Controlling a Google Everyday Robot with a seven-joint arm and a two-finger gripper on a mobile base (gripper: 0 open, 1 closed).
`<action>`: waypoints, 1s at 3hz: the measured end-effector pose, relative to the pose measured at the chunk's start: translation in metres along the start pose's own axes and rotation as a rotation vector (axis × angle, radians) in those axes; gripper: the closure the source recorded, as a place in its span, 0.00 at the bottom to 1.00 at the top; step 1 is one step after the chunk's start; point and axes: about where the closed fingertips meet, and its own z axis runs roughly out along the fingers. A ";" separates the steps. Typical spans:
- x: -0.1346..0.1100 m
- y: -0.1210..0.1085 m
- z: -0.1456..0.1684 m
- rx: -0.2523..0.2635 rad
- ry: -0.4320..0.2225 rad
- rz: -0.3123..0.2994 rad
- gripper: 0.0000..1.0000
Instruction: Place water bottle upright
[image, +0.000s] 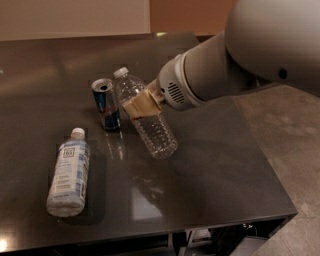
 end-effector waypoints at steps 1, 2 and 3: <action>0.008 -0.011 0.003 0.015 -0.117 0.028 1.00; 0.018 -0.018 0.007 0.032 -0.222 0.062 1.00; 0.026 -0.023 0.006 0.076 -0.317 0.101 1.00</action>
Offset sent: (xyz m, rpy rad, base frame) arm 0.0177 -0.0242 -0.0286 0.3336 -0.1650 -0.0880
